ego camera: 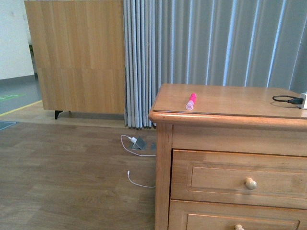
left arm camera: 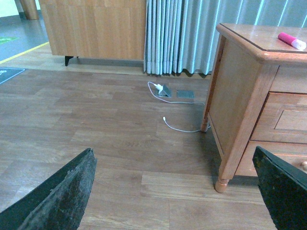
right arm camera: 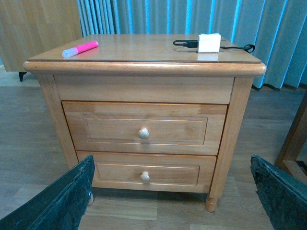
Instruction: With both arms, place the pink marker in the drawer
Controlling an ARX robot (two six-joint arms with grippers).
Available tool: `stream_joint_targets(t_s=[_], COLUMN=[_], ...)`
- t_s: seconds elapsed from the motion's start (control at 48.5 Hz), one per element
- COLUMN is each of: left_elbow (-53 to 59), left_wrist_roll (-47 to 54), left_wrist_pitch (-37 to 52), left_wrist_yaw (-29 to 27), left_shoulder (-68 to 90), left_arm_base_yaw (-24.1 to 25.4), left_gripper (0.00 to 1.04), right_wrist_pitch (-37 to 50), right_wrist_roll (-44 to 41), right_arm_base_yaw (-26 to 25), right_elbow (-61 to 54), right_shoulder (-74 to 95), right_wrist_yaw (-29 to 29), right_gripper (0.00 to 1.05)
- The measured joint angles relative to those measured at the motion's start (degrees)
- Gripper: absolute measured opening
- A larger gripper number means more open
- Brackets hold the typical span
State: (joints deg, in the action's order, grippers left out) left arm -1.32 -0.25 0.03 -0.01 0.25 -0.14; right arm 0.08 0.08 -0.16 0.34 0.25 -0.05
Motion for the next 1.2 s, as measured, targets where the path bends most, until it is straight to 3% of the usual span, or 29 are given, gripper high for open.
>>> stream_joint_targets(t_s=[1.196], left_elbow=[0.0], left_wrist_roll=[0.0], left_wrist_pitch=[0.0], left_wrist_yaw=[0.0], left_shoulder=[0.0], left_arm_base_yaw=[0.0], left_gripper=[0.99], right_wrist_pitch=[0.0], right_wrist_roll=[0.0], right_arm_base_yaw=[0.0], right_elbow=[0.0], right_shoulder=[0.0], right_wrist_yaw=[-0.02], right_gripper=[0.96])
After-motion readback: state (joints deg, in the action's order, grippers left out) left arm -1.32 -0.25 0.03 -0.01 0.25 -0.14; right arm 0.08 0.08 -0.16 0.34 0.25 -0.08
